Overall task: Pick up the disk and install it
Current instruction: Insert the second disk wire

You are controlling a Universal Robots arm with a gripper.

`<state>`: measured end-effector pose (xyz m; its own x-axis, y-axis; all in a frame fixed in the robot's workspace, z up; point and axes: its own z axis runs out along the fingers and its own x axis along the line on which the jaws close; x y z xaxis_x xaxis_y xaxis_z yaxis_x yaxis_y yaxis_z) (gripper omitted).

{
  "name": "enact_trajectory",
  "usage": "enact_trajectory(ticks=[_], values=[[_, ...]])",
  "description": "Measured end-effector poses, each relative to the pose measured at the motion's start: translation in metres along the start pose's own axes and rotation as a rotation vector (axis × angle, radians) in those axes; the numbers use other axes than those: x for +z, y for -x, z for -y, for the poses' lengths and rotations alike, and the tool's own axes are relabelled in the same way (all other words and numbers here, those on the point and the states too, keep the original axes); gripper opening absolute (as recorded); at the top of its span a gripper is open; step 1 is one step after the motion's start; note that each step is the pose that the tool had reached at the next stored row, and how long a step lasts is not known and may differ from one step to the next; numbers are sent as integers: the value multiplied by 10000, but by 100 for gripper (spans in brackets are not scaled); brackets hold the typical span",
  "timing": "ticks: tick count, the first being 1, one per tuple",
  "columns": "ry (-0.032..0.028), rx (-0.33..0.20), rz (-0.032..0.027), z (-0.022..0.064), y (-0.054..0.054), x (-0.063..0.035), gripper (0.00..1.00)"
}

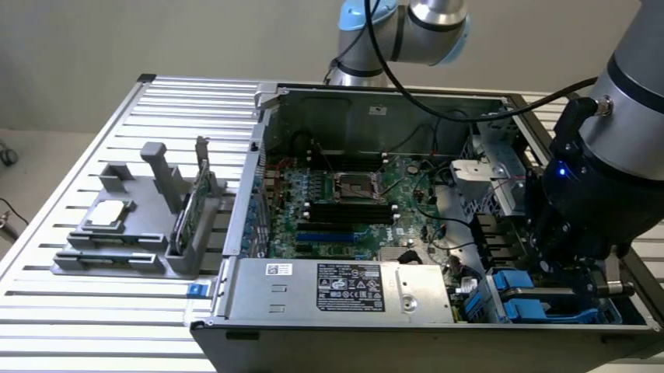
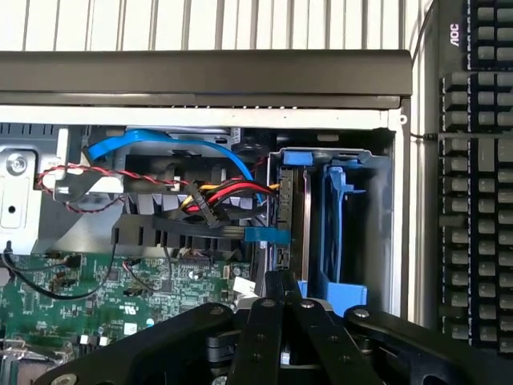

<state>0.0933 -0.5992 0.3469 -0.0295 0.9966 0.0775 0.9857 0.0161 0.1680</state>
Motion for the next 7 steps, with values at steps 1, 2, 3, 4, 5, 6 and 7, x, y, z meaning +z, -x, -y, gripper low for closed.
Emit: enact_trajectory(ticks=[1,2,3,4,5,6,7], values=[[0,-1,3,0,0,0,11],[0,0,4,0,0,0,11],[0,1,4,1,0,0,11],[0,0,6,0,0,-1,11],[0,0,5,0,0,-1,11],[0,0,6,0,0,-1,11],[0,0,5,1,0,-1,11]])
